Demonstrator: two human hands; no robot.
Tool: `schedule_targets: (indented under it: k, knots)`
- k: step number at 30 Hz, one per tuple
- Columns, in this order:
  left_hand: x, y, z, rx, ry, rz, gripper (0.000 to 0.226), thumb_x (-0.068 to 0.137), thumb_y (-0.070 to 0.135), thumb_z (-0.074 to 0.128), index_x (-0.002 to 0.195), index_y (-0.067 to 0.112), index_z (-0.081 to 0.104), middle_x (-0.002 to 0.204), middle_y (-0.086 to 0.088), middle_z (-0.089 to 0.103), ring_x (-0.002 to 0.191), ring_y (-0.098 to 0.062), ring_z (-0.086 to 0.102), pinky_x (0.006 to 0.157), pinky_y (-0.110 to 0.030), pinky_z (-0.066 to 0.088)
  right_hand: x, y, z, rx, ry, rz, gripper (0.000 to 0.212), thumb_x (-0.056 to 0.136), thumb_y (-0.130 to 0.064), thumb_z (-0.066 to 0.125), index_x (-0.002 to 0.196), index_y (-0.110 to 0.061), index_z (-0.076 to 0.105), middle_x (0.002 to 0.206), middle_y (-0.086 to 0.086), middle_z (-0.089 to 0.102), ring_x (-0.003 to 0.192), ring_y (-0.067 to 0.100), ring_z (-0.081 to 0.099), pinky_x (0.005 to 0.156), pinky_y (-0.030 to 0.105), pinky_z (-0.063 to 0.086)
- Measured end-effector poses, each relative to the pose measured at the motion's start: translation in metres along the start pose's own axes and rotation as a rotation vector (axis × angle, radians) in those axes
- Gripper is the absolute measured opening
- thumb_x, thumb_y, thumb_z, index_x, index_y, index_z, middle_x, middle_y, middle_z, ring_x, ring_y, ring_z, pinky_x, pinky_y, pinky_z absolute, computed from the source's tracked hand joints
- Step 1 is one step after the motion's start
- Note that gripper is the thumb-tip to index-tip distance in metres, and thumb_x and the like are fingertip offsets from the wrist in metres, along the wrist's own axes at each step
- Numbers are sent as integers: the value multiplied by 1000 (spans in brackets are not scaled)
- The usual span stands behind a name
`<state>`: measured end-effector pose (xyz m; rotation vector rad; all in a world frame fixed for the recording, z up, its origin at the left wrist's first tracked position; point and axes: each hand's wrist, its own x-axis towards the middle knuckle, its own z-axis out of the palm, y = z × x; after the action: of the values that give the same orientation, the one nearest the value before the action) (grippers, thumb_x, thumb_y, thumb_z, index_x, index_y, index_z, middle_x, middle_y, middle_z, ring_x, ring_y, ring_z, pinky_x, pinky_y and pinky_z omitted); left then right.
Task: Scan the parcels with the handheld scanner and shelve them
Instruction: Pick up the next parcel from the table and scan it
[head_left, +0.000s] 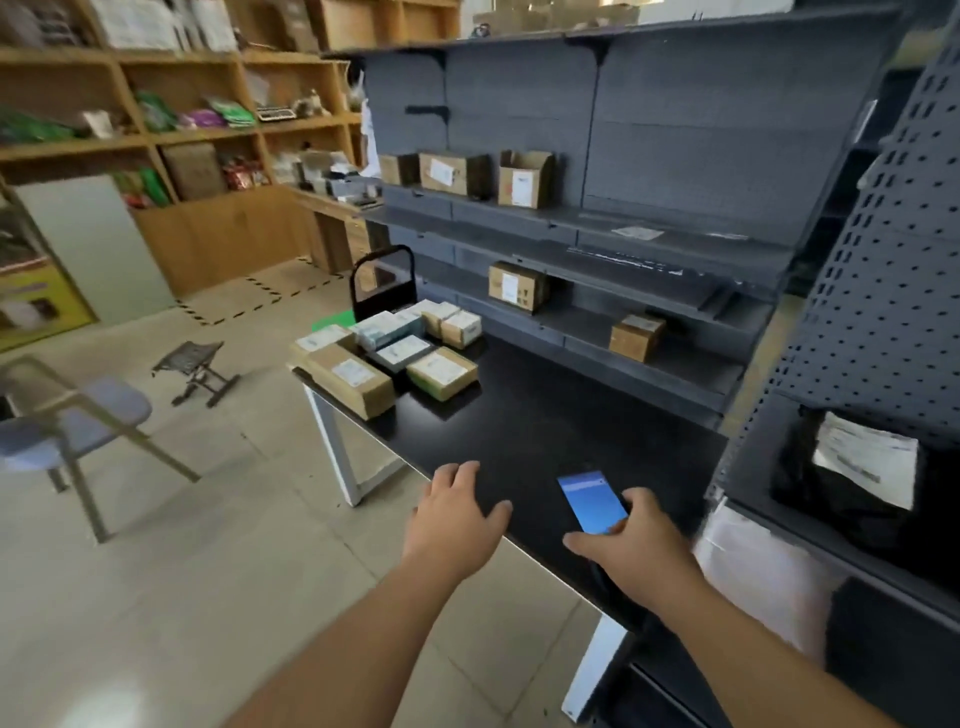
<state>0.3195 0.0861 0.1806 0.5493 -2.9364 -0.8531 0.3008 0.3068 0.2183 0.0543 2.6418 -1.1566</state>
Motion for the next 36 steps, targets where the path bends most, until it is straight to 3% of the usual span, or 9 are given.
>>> schedule_targets:
  k: [4,9,17,20,24,28,32,36]
  knots:
    - [32,-56,-35,-28,17,-54,74,98,62,53,162,33,29,168,3,28,154,-27,28,121,-47,36,27,-61,48,-3,-27,-36,70,73,-43,88,124,-19,47,92,-4,65,77,11,64,68,33,54]
    - [72,-129,-76,-71,22,-133,73,96,64,53,159,34,33,163,4,33,150,-26,31,120,-48,38,62,-125,114,-28,-97,-60,91,74,-49,86,145,-17,39,102,-6,60,90,11,60,72,34,50]
    - [123,-209,-116,-78,2,-242,70,98,60,54,159,32,32,161,4,33,147,-26,34,116,-45,40,109,-191,192,-92,-186,-45,80,74,-45,82,137,-22,39,103,-3,62,90,15,63,72,35,56]
    - [150,-227,-121,-91,-7,-281,72,98,60,54,160,32,31,163,3,32,148,-27,33,115,-47,42,135,-208,207,-124,-209,-40,73,77,-44,82,131,-22,39,103,-2,60,89,15,63,67,33,53]
    - [197,-242,-122,-108,-23,-329,74,99,61,53,162,31,29,163,2,31,149,-29,33,115,-50,44,181,-227,223,-144,-235,-30,66,78,-43,83,119,-28,34,103,-2,59,88,16,62,73,35,58]
    - [256,-249,-121,-109,-26,-370,74,100,58,53,163,28,28,164,-1,31,149,-32,33,117,-50,42,241,-242,236,-149,-269,-48,73,79,-47,84,131,-23,39,102,-5,55,87,13,60,71,33,56]
    - [316,-250,-126,-101,-14,-409,75,100,58,54,163,27,28,164,-3,32,149,-32,34,118,-49,40,307,-261,246,-137,-310,-65,90,76,-52,86,145,-20,37,109,-4,54,92,14,59,78,38,57]
    - [368,-251,-129,-132,-1,-476,77,97,60,55,162,28,28,163,1,31,142,-30,44,113,-51,46,364,-284,253,-127,-342,-87,87,76,-50,87,141,-20,40,110,-3,55,93,14,59,72,35,55]
